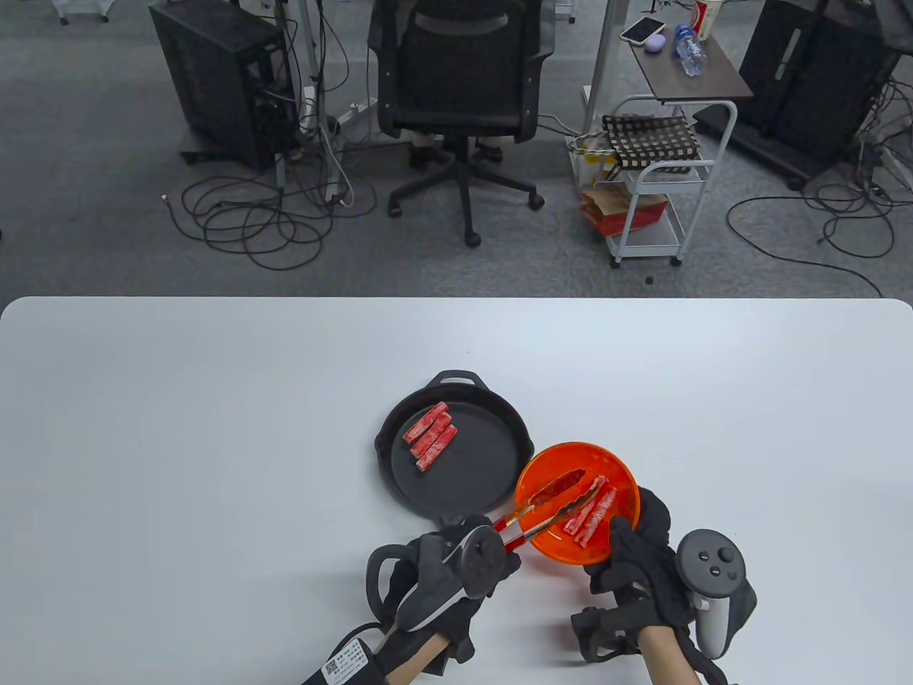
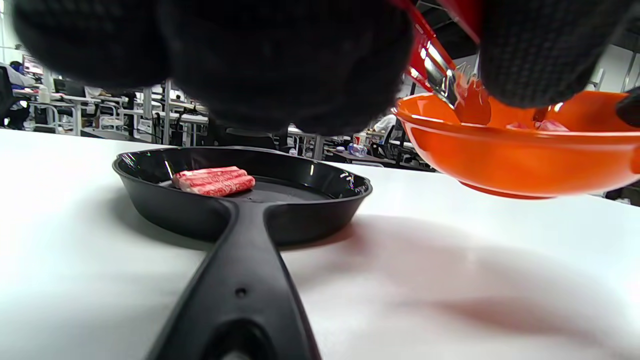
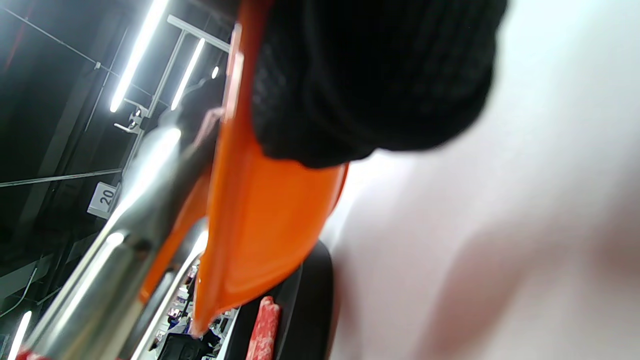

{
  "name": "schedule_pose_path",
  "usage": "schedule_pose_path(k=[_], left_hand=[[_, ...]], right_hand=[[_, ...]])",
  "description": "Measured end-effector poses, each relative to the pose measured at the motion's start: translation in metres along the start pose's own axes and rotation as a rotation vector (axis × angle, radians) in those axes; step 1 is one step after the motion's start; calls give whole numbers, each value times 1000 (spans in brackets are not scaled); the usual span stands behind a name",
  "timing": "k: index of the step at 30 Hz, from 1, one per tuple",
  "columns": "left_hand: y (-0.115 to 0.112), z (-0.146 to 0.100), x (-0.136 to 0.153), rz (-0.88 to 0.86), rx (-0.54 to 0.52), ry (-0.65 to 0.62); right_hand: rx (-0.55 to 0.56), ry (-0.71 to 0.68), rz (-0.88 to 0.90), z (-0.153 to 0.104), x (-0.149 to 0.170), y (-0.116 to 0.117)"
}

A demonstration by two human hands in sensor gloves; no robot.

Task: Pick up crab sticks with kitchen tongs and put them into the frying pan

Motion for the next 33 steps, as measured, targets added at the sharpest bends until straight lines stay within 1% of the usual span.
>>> schedule_pose_path(k=[17, 33], left_hand=[[-6, 1, -4, -19, 79, -9], [-4, 2, -3, -40, 65, -20]], right_hand=[[0, 0, -13, 0, 1, 1], [2, 3, -7, 0, 1, 0]])
Point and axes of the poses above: the tracker on the back of each hand, its own x axis roughly to the little-finger side, its own z axis roughly from the wrist to the fingertips, y = z × x, the point moved 5 cm from there along z, roughly from the wrist to the fingertips, and after that the axes turned 10 degrees about x, right-handed, at the moved point
